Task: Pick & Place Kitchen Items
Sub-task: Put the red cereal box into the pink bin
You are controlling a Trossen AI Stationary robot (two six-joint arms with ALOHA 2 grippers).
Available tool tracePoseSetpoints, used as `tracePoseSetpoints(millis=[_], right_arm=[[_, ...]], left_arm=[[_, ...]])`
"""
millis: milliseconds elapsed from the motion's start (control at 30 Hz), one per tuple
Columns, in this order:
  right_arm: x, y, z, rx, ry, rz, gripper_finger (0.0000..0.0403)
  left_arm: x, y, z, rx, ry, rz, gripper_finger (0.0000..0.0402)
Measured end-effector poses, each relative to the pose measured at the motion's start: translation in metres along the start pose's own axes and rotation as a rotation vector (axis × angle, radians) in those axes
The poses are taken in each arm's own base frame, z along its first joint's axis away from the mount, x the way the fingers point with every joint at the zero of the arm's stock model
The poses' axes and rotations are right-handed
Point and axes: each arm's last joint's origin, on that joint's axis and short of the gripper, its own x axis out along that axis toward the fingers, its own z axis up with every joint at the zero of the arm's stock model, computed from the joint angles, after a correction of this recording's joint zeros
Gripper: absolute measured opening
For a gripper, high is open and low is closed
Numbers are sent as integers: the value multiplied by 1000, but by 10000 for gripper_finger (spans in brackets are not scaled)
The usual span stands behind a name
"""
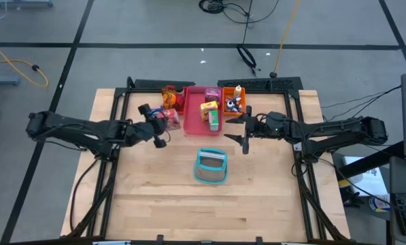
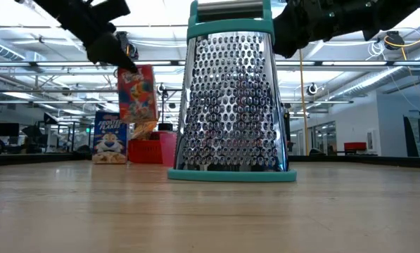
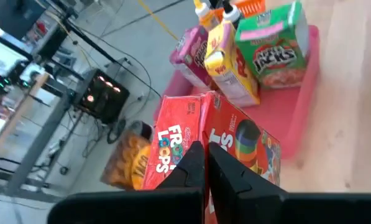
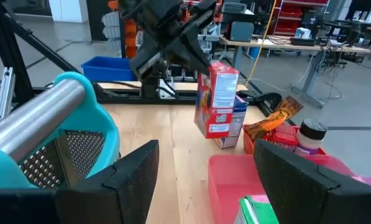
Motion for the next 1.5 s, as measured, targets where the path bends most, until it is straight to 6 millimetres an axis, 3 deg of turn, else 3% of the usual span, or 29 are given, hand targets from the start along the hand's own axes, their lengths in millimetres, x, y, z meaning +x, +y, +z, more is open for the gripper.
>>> tracePoseSetpoints(millis=[167, 367, 533, 867, 1233, 1500], right_arm=[[0, 0, -1, 0, 9, 1, 254], [0, 0, 0, 1, 2, 1, 254], [0, 0, 0, 1, 2, 1, 254], [0, 0, 1, 1, -6, 0, 254], [0, 0, -1, 1, 5, 3, 254], [0, 0, -2, 2, 24, 5, 254]], left_arm=[[17, 6, 14, 31, -7, 50, 0], [52, 25, 28, -4, -12, 40, 0], [80, 39, 29, 2, 2, 38, 0], [133, 46, 32, 42, 29, 39, 0], [172, 54, 44, 96, 38, 33, 0], [191, 56, 32, 112, 54, -5, 0]])
